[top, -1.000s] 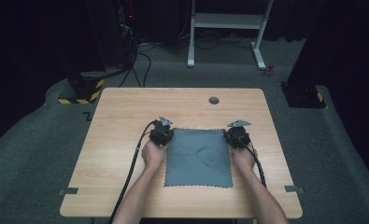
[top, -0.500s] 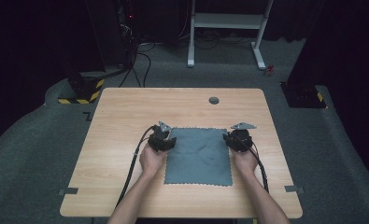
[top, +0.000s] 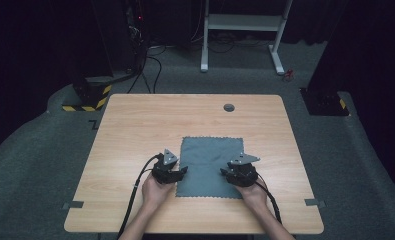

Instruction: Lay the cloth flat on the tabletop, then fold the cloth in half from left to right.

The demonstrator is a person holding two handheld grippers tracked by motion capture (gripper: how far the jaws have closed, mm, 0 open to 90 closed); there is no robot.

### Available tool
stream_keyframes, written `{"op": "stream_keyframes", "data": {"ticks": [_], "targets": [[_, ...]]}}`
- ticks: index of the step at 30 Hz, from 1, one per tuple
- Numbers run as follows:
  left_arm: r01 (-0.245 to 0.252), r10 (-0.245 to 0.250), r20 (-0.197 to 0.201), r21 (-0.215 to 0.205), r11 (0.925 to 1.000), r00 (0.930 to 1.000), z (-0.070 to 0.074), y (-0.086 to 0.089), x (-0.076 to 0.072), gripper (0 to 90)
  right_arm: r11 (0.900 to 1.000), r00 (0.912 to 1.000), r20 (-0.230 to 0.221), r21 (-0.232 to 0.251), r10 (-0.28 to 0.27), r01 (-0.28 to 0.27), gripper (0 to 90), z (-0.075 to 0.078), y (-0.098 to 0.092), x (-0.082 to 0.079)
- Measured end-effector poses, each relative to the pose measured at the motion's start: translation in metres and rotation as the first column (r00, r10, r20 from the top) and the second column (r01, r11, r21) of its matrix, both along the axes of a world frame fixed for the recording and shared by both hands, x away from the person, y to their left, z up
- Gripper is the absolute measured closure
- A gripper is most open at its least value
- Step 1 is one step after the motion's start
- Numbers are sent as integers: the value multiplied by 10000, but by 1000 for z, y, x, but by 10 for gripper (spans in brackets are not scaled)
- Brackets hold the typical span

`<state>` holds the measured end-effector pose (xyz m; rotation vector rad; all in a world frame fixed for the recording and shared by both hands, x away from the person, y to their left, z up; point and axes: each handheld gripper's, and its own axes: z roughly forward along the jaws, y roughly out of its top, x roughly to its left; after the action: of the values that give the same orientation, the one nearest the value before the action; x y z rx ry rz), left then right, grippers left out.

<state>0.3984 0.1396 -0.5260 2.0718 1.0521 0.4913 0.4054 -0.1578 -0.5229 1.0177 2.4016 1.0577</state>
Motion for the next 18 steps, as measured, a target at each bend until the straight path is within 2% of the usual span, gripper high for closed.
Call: {"op": "stream_keyframes", "data": {"ticks": [1, 13, 15, 18], "targets": [[-17, 17, -26, -51, 10000, 10000, 0, 0, -1, 454, 9999, 9999, 88, -122, 70, -69, 559, 0, 0, 0], [-195, 195, -49, 28, 9998, 9998, 0, 1, -2, 398, 9997, 9998, 24, -98, -204, 204, 542, 0, 2, -2], [-205, 204, -90, -88, 9998, 9998, 0, 1, -1, 391, 9997, 9997, 39, -122, -228, 229, 520, 0, 2, -2], [-231, 230, -103, -43, 9997, 9997, 0, 1, -1, 381, 9994, 9997, -150, -273, -203, 199, 517, 2, 3, 1]]}}
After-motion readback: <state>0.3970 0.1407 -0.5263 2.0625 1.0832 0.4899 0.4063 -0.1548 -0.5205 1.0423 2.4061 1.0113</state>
